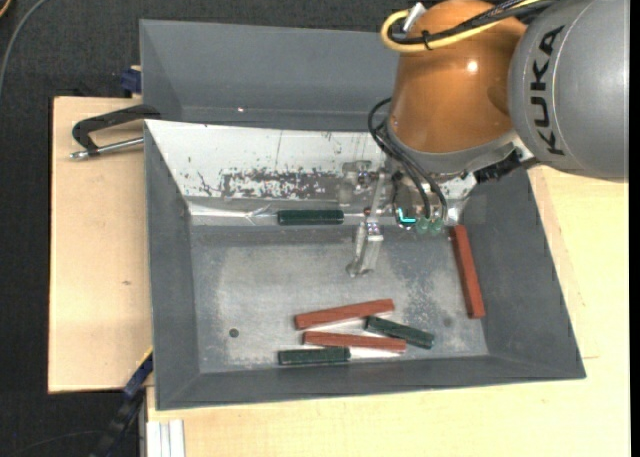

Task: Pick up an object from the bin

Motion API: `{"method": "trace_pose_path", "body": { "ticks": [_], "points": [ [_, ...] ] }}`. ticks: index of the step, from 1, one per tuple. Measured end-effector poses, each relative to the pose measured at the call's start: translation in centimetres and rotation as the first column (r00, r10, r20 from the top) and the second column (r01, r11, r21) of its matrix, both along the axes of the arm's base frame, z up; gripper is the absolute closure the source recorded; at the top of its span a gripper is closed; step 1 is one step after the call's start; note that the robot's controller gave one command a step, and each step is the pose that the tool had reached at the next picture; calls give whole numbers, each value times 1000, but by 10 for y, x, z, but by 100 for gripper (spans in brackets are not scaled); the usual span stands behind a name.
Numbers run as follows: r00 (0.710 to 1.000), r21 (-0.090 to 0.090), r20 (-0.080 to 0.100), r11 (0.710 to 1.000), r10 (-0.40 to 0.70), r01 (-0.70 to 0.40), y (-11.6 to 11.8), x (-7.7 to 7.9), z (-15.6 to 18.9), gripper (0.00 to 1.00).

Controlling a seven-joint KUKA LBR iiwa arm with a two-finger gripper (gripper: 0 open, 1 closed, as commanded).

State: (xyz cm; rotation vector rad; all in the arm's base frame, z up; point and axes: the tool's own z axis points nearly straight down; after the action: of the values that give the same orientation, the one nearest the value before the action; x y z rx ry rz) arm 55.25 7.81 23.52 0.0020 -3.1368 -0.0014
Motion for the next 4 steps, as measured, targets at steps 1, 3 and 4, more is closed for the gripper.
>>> {"method": "trace_pose_path", "body": {
  "ticks": [1,3,4],
  "points": [
    [976,-1,1,976,218,-218,-48,-25,-76,0],
    [935,2,5,935,355,-355,-49,-54,-164,0],
    [937,-2,16,937,349,-349,-51,-51,-161,100]
  ]
}}
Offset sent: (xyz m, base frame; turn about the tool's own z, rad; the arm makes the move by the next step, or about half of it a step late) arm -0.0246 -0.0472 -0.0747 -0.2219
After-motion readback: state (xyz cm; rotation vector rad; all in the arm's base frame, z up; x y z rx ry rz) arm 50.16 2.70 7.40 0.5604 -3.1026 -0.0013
